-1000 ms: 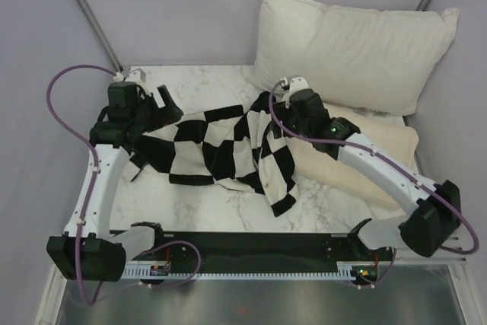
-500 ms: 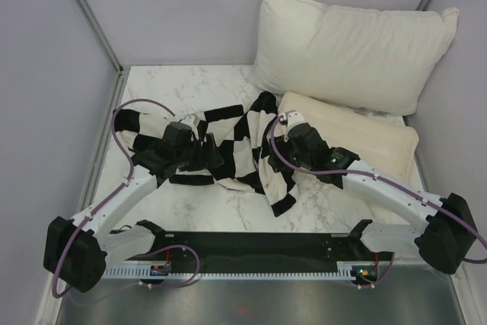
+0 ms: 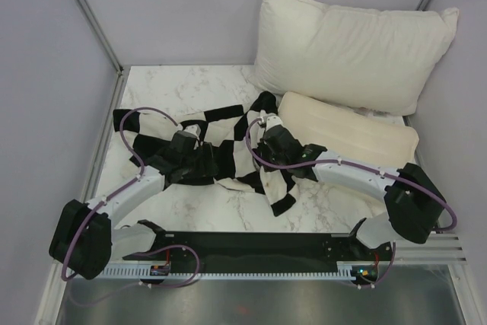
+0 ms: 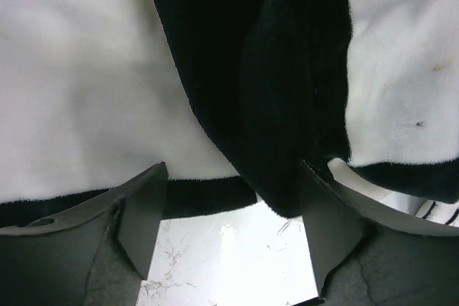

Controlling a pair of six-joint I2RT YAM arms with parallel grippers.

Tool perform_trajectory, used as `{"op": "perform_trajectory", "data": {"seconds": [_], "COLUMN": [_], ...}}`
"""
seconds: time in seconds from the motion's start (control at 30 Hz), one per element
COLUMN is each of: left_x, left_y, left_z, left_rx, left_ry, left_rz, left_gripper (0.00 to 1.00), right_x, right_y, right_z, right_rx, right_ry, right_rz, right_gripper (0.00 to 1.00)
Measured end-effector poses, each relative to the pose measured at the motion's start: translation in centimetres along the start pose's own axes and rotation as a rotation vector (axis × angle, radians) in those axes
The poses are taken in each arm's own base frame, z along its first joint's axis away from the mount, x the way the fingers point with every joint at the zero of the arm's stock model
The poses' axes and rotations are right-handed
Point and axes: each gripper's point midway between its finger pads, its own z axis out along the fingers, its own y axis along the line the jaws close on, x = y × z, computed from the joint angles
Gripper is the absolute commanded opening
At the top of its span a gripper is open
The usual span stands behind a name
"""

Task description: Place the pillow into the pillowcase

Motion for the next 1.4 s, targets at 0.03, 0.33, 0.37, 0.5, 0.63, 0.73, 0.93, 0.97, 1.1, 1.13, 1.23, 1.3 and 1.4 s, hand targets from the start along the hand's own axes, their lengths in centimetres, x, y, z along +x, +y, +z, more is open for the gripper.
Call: {"op": "perform_trajectory", "data": {"seconds": [0.03,0.33,0.37,0.5,0.63,0.73,0.93,0.97,1.1,1.13,1.23,1.3,1.4], "left_x": [0.0,-0.7,-0.7,-0.3,-0.1,-0.2,-0.6,-0.6,-1.0,-1.1,-1.4,-1.5,-1.6], "left_y": [0.1,0.8,0.9,1.2,1.3,1.3,1.5,1.5,1.5,1.5,1.3,1.2,1.1], "left_z": [0.1,0.5,0.6,1.0,1.0,1.0,0.0,-0.2,-0.6,-0.7,-0.8,-0.9,-1.0], "left_rx": [-0.002,-0.045,-0.049,-0.065,-0.069,-0.072,-0.081,-0.083,-0.086,-0.085,-0.078,-0.075,-0.073], "left_ry": [0.002,-0.035,-0.033,-0.015,-0.009,-0.010,-0.033,-0.037,-0.050,-0.053,-0.063,-0.067,-0.071], "left_rz": [0.000,0.005,0.005,0.005,0.006,0.007,0.015,0.017,0.022,0.023,0.024,0.025,0.025], "left_gripper": [0.77,0.62,0.62,0.58,0.57,0.57,0.57,0.57,0.58,0.58,0.58,0.60,0.61], "right_x": [-0.2,-6.0,-6.5,-6.0,-3.4,-2.4,-2.2,-1.9,0.0,0.5,2.2,3.4,5.0], "right_y": [-0.2,-7.1,-8.5,-13.2,-15.4,-17.7,-22.7,-23.1,-22.5,-22.3,-21.4,-20.8,-20.0], "right_z": [-0.1,-6.6,-7.4,-8.7,-8.9,-10.5,-14.9,-15.3,-16.0,-16.0,-15.8,-15.6,-15.7], "right_rx": [0.015,0.168,0.197,0.319,0.383,0.438,0.565,0.578,0.588,0.587,0.578,0.568,0.547], "right_ry": [-0.010,-0.230,-0.258,-0.268,-0.212,-0.227,-0.348,-0.354,-0.334,-0.325,-0.291,-0.271,-0.287], "right_rz": [0.004,0.143,0.173,0.248,0.280,0.340,0.548,0.578,0.751,0.798,0.936,1.014,1.141], "right_gripper": [0.00,0.09,0.15,0.35,0.45,0.45,0.98,0.98,0.98,0.98,0.98,0.98,0.95]}}
